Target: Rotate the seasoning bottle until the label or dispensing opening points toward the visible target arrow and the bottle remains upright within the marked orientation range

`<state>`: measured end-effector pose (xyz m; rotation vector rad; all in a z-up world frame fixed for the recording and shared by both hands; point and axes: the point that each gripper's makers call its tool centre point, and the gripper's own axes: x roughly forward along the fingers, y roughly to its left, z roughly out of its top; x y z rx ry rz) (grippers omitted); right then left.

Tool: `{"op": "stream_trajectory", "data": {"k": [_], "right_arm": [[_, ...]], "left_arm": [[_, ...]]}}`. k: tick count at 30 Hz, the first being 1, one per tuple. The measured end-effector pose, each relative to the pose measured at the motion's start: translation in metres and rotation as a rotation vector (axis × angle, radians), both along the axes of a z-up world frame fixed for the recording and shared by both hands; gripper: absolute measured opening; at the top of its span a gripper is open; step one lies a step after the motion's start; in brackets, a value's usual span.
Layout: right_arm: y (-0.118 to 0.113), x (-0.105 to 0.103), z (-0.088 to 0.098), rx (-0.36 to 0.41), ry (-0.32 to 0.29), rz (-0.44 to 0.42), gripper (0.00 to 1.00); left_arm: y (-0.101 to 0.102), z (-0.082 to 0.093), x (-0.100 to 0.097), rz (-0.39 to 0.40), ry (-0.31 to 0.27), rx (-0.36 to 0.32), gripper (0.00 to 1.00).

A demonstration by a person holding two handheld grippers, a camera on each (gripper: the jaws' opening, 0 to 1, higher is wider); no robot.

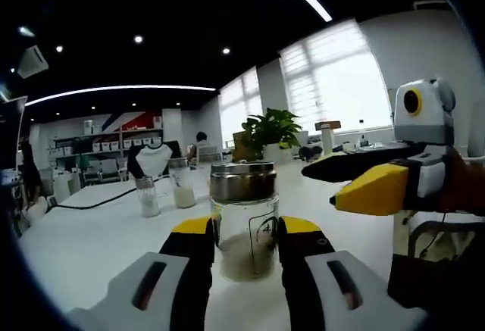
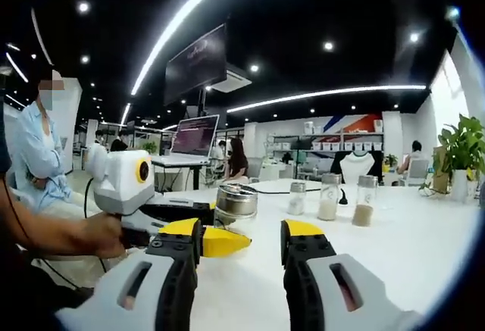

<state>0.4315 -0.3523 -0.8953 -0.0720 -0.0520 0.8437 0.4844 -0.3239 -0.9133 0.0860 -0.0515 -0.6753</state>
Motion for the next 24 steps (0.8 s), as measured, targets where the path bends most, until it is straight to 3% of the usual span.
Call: {"op": "stream_trajectory", "data": {"k": [8,15,24], "right_arm": [[0.001,0.001,-0.005,-0.027,-0.015,0.009,0.53],[-0.006,0.01,-0.013,-0.02,0.013,-0.004,0.65],[-0.013,0.017,-0.024,-0.019,0.053,-0.017,0.88]], "left_arm": [[0.018,0.005,0.021,0.029,0.005,0.003,0.35],[0.039,0.012,0.044,0.05,0.006,0.0,0.35],[0.058,0.009,0.062,0.071,0.029,-0.019,0.35]]}}
